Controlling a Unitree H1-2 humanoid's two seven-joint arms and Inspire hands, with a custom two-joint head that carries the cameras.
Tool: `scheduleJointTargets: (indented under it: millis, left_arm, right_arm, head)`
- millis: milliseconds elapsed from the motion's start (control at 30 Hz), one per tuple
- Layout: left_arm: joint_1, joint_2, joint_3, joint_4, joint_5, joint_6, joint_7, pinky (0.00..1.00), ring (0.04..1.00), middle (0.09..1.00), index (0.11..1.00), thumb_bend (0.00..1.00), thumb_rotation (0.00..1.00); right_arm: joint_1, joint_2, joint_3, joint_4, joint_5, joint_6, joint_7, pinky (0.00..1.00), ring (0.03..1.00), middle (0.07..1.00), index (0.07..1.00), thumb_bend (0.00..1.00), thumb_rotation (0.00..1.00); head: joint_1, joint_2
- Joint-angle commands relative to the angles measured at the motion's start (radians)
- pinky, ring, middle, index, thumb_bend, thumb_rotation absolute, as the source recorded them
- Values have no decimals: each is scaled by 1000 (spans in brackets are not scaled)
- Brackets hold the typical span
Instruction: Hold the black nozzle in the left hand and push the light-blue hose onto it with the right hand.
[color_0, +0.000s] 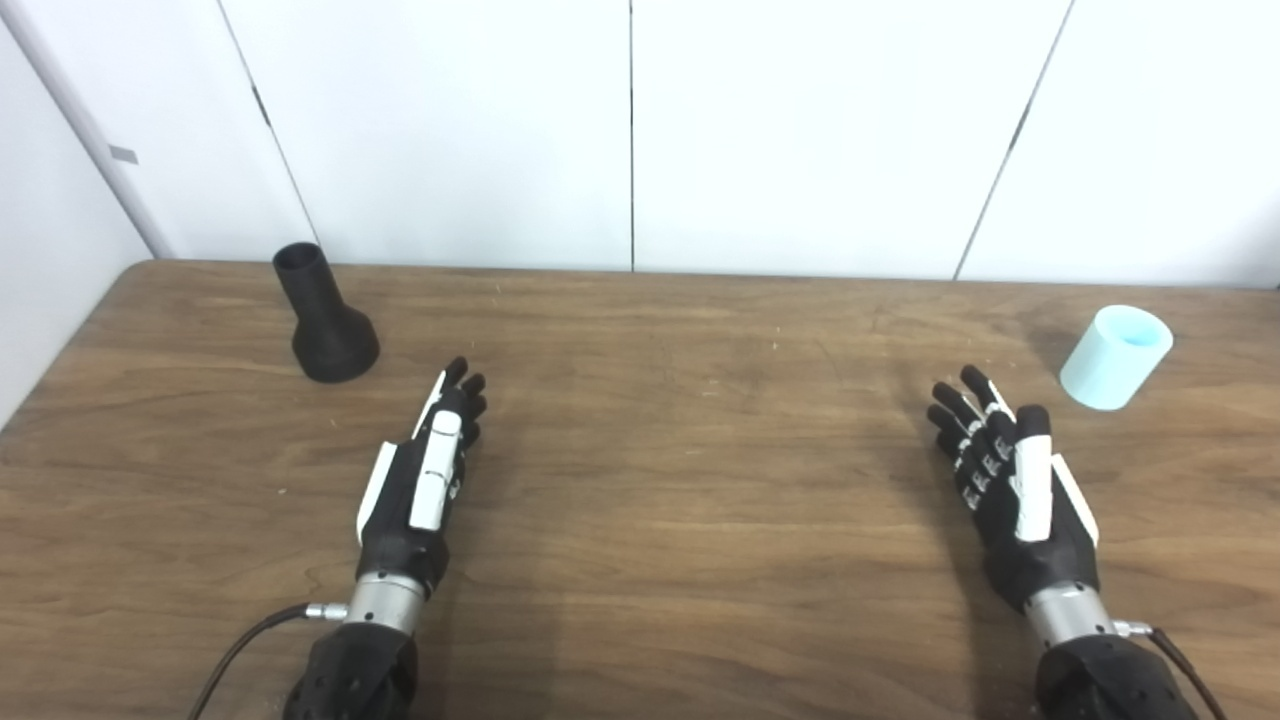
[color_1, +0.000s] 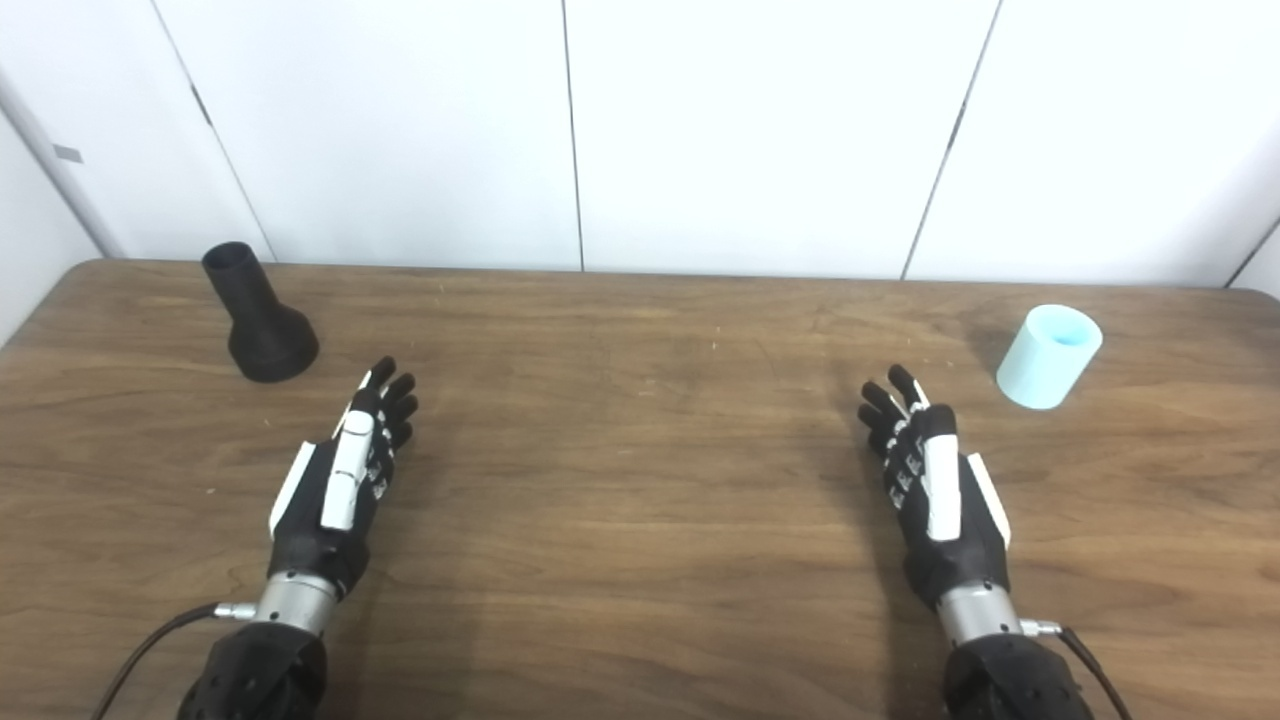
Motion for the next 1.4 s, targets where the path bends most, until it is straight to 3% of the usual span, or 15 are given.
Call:
scheduleJointTargets:
  millis: [0,533,733,900,1067,1167,1233,1367]
  left_arm:
    - [-23,16,7,-38,-5,-21,-6,1000,978,965,967,430,1000]
    - [-26,26,5,-29,4,-34,-7,1000,982,967,969,442,1000]
    - [-24,19,-4,-35,14,-30,-1,1000,981,967,969,444,1000]
    - [-25,18,-17,-51,36,-9,6,1000,981,966,971,439,987]
    - [-21,13,-30,-77,77,25,20,992,974,975,991,427,662]
    - [-19,10,-27,-93,112,44,38,985,972,971,990,470,569]
    - [-17,7,-19,-104,147,57,60,949,945,949,963,566,398]
    - [-11,-22,-3,-119,249,60,136,893,918,917,929,689,233]
  right_arm:
    - [-26,5,4,-48,-7,-17,-9,982,940,927,982,581,1000]
    - [-30,10,12,-57,-23,-7,-26,973,934,920,978,574,1000]
    - [-26,4,6,-58,-17,-6,-25,966,934,919,977,571,1000]
    - [-19,-15,-8,-54,2,-16,-10,977,936,921,979,573,1000]
    - [-10,-46,-31,-1,31,-63,24,979,936,921,977,599,1000]
    - [-5,-70,-48,41,50,-97,49,965,931,918,974,630,1000]
    - [2,-89,-62,72,65,-122,68,946,920,910,969,660,1000]
    - [8,-122,-85,132,94,-161,101,901,907,906,965,658,1000]
  head:
    - [-14,1]
    - [-22,8]
    - [9,5]
    - [91,-8]
    - [199,-39]
    - [262,-54]
    - [283,-59]
    - [358,-75]
